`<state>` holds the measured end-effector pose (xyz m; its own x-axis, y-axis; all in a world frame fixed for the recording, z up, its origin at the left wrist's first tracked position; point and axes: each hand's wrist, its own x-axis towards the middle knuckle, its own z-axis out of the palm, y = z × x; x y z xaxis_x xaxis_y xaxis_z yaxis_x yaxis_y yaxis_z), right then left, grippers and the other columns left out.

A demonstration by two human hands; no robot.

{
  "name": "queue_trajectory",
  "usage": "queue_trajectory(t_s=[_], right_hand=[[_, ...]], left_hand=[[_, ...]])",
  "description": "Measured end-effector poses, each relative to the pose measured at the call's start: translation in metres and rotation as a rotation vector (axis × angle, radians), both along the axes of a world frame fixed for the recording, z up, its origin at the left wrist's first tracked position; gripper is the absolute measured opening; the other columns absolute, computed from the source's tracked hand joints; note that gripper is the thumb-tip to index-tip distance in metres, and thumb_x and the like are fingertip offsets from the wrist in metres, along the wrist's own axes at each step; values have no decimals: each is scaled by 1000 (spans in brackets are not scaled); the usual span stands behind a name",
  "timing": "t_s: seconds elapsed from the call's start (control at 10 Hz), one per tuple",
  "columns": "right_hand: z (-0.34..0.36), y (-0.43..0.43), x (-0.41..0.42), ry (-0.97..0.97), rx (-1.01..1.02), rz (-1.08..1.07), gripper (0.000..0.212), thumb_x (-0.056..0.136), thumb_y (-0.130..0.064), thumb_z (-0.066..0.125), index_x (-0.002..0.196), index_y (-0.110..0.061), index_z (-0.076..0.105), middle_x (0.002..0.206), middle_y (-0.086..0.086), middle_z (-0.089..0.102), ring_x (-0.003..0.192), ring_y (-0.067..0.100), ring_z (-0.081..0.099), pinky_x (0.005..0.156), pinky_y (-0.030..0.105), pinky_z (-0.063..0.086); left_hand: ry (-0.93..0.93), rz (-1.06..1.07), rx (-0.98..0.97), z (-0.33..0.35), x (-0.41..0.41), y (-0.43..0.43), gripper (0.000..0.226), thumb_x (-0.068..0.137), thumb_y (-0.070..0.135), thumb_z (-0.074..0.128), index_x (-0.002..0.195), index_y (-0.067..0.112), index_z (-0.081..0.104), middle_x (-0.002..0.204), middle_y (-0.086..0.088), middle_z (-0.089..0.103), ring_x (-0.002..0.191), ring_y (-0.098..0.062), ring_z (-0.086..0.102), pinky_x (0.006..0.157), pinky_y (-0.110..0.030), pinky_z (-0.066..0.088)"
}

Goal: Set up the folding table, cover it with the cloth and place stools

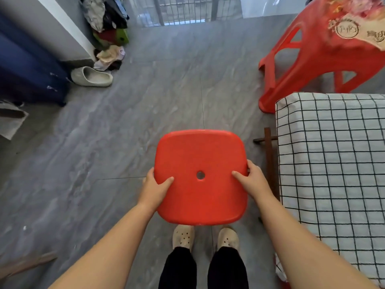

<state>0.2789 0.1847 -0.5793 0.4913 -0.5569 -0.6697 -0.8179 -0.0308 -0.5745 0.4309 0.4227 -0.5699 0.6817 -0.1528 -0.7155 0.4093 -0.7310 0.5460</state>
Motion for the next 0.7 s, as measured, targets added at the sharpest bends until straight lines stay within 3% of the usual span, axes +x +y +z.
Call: queue_trajectory(t_s=[0.2,0.3,0.4,0.5,0.6,0.7], right_hand=[[-27,8,9,39,-22,15,67,69,-42,64,128,-15,46,122,12,57,111,29,56,96,46,46],[-27,13,15,66,-34,15,66,80,-27,68,136,-9,37,132,17,48,122,33,48,102,42,40],[-17,20,12,119,-46,46,74,84,-28,64,144,-6,26,141,18,39,131,34,38,107,41,34],[21,22,8,102,-105,64,56,86,-27,61,133,-4,42,134,21,47,127,35,43,104,40,35],[77,16,6,80,-194,121,62,90,-31,57,140,-3,34,143,18,40,133,29,38,106,35,31],[156,6,10,-28,-329,127,64,90,-35,54,143,-7,32,145,11,40,135,24,37,108,36,31]], left_hand=[[84,-48,33,-54,12,14,108,52,67,67,142,18,31,139,-7,47,121,-23,52,101,-47,43],[84,-151,112,-41,12,5,107,54,63,61,143,14,29,139,-8,48,123,-26,50,102,-46,42],[43,-277,170,-16,9,-8,92,71,54,60,145,11,28,144,-12,41,128,-27,44,106,-44,38],[-54,-422,213,16,13,-15,77,86,40,59,147,8,23,148,-16,31,135,-29,33,110,-40,29],[-186,-595,190,66,24,-25,85,80,55,54,147,11,24,151,-15,28,138,-28,27,112,-44,27],[-376,-744,224,149,36,-47,83,88,49,52,150,11,12,158,-9,13,145,-22,12,115,-42,17]])
